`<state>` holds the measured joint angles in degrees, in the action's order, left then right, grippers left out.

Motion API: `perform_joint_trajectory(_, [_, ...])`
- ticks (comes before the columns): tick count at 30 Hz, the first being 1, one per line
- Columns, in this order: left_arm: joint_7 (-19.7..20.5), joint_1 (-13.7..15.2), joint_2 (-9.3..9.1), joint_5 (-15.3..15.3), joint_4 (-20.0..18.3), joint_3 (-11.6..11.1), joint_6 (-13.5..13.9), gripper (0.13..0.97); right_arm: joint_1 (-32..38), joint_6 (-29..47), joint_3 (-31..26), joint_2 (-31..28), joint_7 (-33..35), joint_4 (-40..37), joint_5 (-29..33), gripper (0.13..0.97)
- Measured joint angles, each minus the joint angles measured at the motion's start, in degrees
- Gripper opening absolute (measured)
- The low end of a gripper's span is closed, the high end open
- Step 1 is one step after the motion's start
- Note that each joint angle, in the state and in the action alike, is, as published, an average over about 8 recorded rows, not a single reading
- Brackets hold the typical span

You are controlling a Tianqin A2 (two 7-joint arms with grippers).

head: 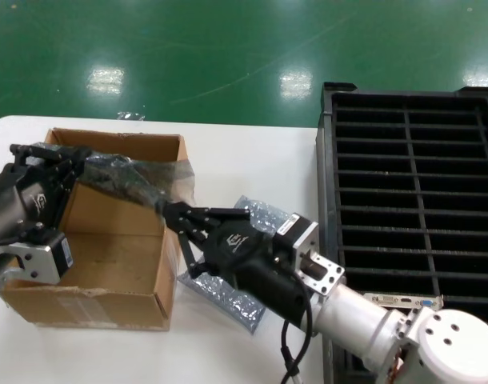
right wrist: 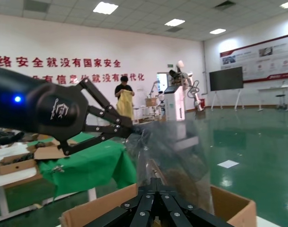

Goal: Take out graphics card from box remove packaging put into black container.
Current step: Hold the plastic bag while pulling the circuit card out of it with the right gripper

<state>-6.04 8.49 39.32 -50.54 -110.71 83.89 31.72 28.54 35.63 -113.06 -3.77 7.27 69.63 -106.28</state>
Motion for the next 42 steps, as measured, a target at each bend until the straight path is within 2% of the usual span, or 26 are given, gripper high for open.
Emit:
perform_joint_trajectory(11, [0.0,0.0,0.0,0.0,0.0,0.0,0.0,0.139,4.11,1.65,-0.66,2.0,2.59,-7.24,1.22,0.132])
perform_joint_trajectory(28, [0.0,0.0,0.0,0.0,0.0,0.0,0.0,0.139,7.64,-5.27,-2.03,3.29,-2.66,-9.1,5.54,0.132])
perform_joint_trajectory(35, [0.0,0.0,0.0,0.0,0.0,0.0,0.0,0.139,8.64,-5.43,-3.72,3.64,-1.58,-10.96,4.79,0.132])
perform_joint_trajectory(42, [0.0,0.0,0.0,0.0,0.0,0.0,0.0,0.139,9.65,-6.7,-6.49,3.74,1.22,-13.25,1.39,0.132])
